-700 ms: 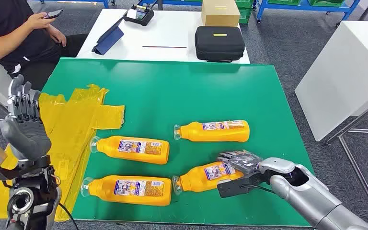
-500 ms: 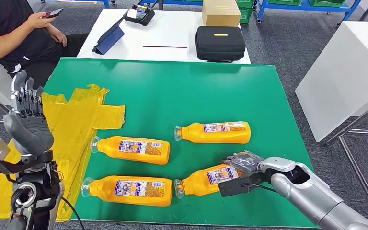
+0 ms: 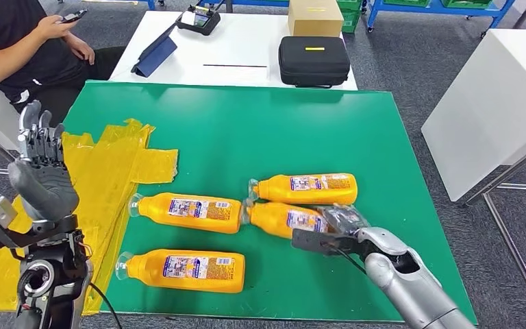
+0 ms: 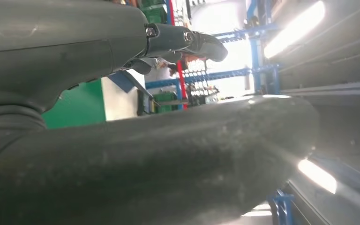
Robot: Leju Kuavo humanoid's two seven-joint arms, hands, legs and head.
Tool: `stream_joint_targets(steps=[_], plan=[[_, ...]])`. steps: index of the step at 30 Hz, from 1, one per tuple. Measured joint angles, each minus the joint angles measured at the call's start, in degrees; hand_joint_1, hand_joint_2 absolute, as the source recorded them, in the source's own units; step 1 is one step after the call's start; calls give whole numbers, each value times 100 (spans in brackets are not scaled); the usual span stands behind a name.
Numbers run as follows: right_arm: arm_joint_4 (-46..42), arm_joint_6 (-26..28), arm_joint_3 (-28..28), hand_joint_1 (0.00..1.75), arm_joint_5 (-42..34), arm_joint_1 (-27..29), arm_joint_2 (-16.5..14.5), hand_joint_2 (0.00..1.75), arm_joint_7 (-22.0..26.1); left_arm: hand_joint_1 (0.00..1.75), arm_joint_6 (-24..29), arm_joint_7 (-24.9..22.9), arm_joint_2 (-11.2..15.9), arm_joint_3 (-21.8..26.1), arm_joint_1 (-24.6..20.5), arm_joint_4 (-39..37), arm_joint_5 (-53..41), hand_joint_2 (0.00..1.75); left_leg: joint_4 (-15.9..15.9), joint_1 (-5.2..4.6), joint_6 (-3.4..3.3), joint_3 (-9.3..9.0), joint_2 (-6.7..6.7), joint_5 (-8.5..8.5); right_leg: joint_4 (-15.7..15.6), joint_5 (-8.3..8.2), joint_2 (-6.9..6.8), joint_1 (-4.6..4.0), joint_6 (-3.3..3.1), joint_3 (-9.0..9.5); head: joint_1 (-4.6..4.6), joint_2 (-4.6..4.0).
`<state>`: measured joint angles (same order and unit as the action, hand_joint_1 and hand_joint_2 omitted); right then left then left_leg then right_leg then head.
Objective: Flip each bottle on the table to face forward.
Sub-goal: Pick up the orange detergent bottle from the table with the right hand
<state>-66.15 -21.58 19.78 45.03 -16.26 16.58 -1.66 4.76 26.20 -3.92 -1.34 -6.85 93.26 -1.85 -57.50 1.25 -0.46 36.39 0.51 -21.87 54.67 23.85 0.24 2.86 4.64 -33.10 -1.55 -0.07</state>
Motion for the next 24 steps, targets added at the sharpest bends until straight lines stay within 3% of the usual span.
stream_joint_targets(steps=[2, 6, 11, 14, 19, 24], plan=[[-380, -54, -495, 175, -264, 103, -216, 175, 244, 0, -86, -5, -15, 66, 67, 65, 78, 0, 0, 0, 2, 19, -4, 5, 2, -7, -1, 1, -5, -22, -2, 0], [-962, -169, -1189, 175, -641, 153, -488, 175, 489, 0, -202, -5, -44, 172, 149, 148, 204, 175, -1, -2, 2, 33, -10, 7, 0, -5, -19, 3, -7, -33, 2, 0], [-1596, -477, -1840, 175, -2166, 283, -721, 175, 1149, 0, -647, -15, -53, 272, 241, 166, 672, 175, -2, -7, 0, 58, -14, 7, 0, -7, -24, 7, -6, -56, 0, 0], [-1885, -583, -2071, 175, -2834, 291, -890, 175, 1267, 0, -1033, -95, -67, 279, 293, 120, 1215, 175, -1, -5, 0, 60, -12, 7, 0, -6, -23, 5, -6, -59, 0, 0], [-1924, -14, -1929, 175, -2836, 156, -1254, 175, 1166, 0, -1295, -207, -121, 75, 326, -75, 1755, 175, 0, -4, 1, 67, -10, 7, 1, -7, -21, 3, -7, -68, 0, 0], [-1449, 788, -1323, 175, -2605, -320, -1702, 175, 968, 0, -1292, -296, -198, -319, 229, -337, 1929, 175, -1, -2, 0, 68, -4, 16, 2, -9, -20, 3, -7, -73, 1, 0]])
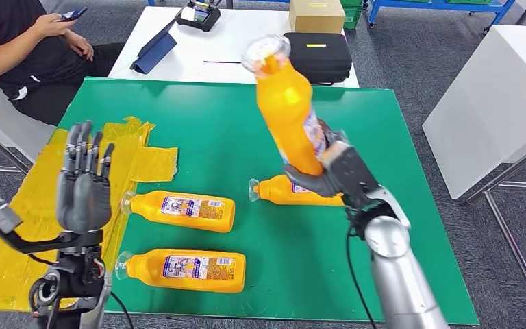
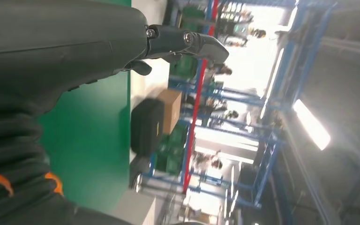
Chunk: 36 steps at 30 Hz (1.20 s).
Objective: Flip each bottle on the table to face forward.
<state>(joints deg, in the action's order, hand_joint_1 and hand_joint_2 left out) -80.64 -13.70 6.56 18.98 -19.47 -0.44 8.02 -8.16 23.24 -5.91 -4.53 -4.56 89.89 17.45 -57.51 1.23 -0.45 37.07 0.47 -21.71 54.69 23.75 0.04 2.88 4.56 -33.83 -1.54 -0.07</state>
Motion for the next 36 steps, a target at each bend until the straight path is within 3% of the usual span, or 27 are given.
stream_joint_targets(steps=[7, 16, 25, 36], plan=[[618, 849, 917, 175, 58, -201, -543, 175, -252, 0, 69, -166, -75, -462, -79, -153, 53, 175, 0, 1, -1, 9, -2, 2, 1, 0, -1, 0, 0, -8, 0, 0], [886, 1018, 1941, 175, 536, -107, -969, 175, -678, 0, 244, -280, -120, -751, -118, -172, 153, 175, 0, 2, 0, 20, -1, 1, 0, 2, -1, 0, -2, -23, 1, 0], [1327, 1121, 2808, 175, 1379, -142, -1221, 175, -1095, 0, 354, -452, -179, -956, -305, -246, 288, 175, 0, 1, 0, 21, -4, 3, 0, 0, -3, 0, -1, -22, 1, 0], [1818, 1225, 3149, 175, 1889, -439, -1353, 175, -1304, 0, 374, -660, -185, -966, -336, -356, 447, 175, 0, 2, 0, 22, -1, 3, 0, 1, -2, 0, -2, -30, 1, 0]])
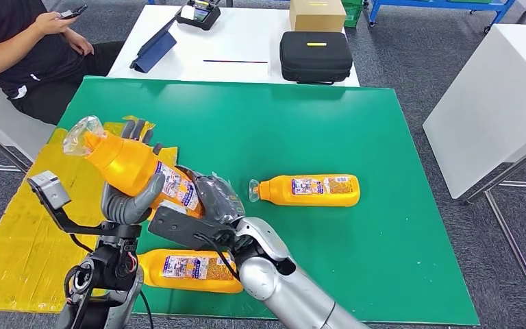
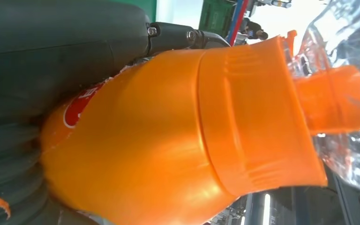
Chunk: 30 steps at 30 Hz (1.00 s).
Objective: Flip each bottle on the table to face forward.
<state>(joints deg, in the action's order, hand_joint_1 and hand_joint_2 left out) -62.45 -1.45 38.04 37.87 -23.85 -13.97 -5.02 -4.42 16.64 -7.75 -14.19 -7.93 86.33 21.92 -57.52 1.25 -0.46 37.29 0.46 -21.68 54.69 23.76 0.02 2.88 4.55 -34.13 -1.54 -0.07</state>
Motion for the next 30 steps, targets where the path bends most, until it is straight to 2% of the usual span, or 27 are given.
stream_joint_targets(steps=[5, 9, 23, 29, 30], plan=[[177, 42, 69, 175, 18, -88, -25, 175, -5, 1, 10, -14, -1, 5, -5, -54, 22, 175, 0, 0, 0, 1, 0, 0, 0, 0, 0, 1, 0, 0, 0, 0], [282, 46, 105, 175, 9, -137, -26, 175, -7, 175, 9, -37, 2, 7, -11, -102, 73, 175, -1, -1, 0, 1, 0, 0, -1, 0, 0, 1, 0, -2, 0, 0], [442, 182, 9, 175, 63, -102, 31, 175, 9, 175, -237, -10, -114, 127, -55, -310, -38, 175, -1, -1, 0, 1, 5, 0, -1, -1, 3, 1, 0, -7, 0, 0], [401, 214, -93, 175, 174, -26, 33, 175, 15, 175, -56, 120, -191, 143, -85, -329, -763, 175, -1, -1, 0, 2, 5, -1, -1, 0, 3, 0, 0, -8, 0, 0], [382, 215, -115, 134, 195, -11, 34, 175, 15, 175, -15, 141, -203, 143, -93, -329, -886, 175, -1, -1, 0, 2, 4, -1, -1, 0, 3, 0, 0, -8, -1, 0]])
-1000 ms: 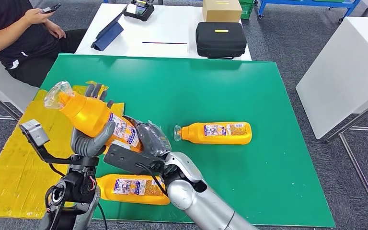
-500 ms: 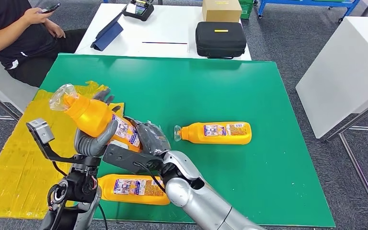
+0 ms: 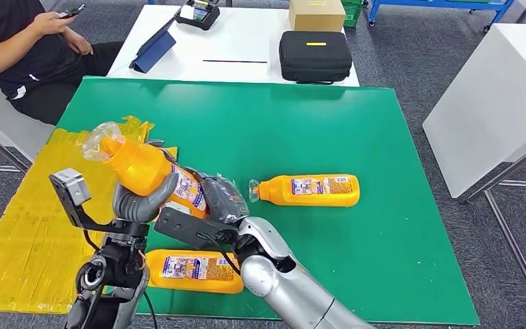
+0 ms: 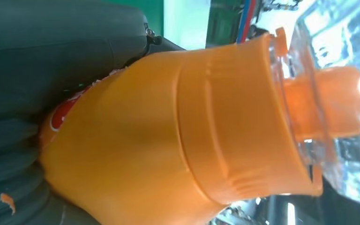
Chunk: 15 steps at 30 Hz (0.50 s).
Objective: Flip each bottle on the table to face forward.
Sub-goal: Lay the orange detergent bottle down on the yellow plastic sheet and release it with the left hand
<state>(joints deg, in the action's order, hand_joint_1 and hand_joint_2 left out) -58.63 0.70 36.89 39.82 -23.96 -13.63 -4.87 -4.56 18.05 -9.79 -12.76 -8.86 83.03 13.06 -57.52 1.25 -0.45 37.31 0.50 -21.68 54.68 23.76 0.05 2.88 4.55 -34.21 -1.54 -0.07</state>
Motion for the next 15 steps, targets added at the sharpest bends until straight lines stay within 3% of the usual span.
stream_joint_targets(steps=[1, 3, 5, 11, 15], plan=[[-22, 0, -21, 91, 21, 15, 1, 175, 5, 175, 39, 22, -7, 0, -11, -1, -91, 175, 0, 0, 0, 0, 0, 0, 0, 0, 0, 0, 0, 0, 1, 0], [-70, 9, -63, 3, 56, 46, 1, 87, 50, 175, 185, 117, -7, -5, -31, -1, -357, 175, 0, 0, 0, 0, 0, 0, 0, 0, 0, 0, 0, 1, -1, 0], [-147, 33, -124, 0, 76, 132, 4, 0, 153, 175, 565, 255, 9, -31, -61, 2, -1036, 175, 0, 0, 0, 0, -2, 0, 0, 0, -2, 0, 0, 4, 1, 0], [-844, -277, -187, 0, 85, 683, 108, 0, 288, 175, 2636, 16, 248, 56, -336, -10, -4469, 175, 1, 2, 1, 5, -2, -1, 1, 0, -1, -3, 0, 3, 0, 0], [-1484, -511, -34, 0, 29, 985, 244, 0, 296, 175, 3519, -329, 484, 258, -478, -200, -6058, 175, 2, 5, 1, 5, -4, -1, 1, 2, -1, -3, -3, 3, 1, 0]])
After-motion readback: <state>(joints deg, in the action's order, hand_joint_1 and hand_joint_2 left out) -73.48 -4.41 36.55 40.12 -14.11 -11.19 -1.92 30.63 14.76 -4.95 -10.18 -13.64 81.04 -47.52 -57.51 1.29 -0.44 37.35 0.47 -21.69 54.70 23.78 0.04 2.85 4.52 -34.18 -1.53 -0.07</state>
